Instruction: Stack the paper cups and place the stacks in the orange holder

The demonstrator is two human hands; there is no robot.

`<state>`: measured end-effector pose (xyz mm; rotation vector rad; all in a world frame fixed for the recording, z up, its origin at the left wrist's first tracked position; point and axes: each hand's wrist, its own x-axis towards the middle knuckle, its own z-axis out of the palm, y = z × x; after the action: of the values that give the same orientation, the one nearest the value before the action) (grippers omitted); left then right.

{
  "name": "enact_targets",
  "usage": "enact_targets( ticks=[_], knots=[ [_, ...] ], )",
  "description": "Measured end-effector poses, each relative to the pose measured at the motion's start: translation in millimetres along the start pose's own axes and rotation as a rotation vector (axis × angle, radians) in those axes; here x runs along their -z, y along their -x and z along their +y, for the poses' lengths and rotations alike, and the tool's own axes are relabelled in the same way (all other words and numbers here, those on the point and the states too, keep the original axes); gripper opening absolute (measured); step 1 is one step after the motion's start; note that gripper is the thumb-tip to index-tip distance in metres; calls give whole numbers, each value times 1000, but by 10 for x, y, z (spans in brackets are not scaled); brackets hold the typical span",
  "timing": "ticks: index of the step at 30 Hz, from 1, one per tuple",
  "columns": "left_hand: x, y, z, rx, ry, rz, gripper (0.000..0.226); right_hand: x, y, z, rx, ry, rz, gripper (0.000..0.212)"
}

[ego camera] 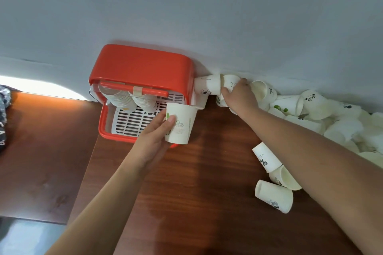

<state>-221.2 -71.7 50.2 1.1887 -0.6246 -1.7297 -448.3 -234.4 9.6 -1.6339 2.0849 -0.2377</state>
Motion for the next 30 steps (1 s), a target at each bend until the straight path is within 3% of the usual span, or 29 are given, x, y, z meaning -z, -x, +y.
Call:
enact_targets(
  ticks=[5, 15, 17, 24, 27, 30],
  knots=[
    [195, 41, -23, -89, -9, -36, 69, 119, 84, -36, -36, -157, 14, 61],
    [378, 142, -27, -359, -290, 321, 61, 472, 1160, -9, 160, -452, -156, 71],
    [364, 126, -62, -413, -439, 377, 60, 448, 1304, -22, 182, -498, -184, 72],
    [468, -39, -331, -396, -1061, 312, 77, 270, 1574, -127, 231, -583, -246, 76],
    [512, 12, -312, -245, -1069, 256, 87, 154, 1625, -209, 256, -577, -259, 76],
    [493, 180, -213, -339, -1002, 270, 72, 88, 1688, -309, 325, -551, -265, 76]
  ],
)
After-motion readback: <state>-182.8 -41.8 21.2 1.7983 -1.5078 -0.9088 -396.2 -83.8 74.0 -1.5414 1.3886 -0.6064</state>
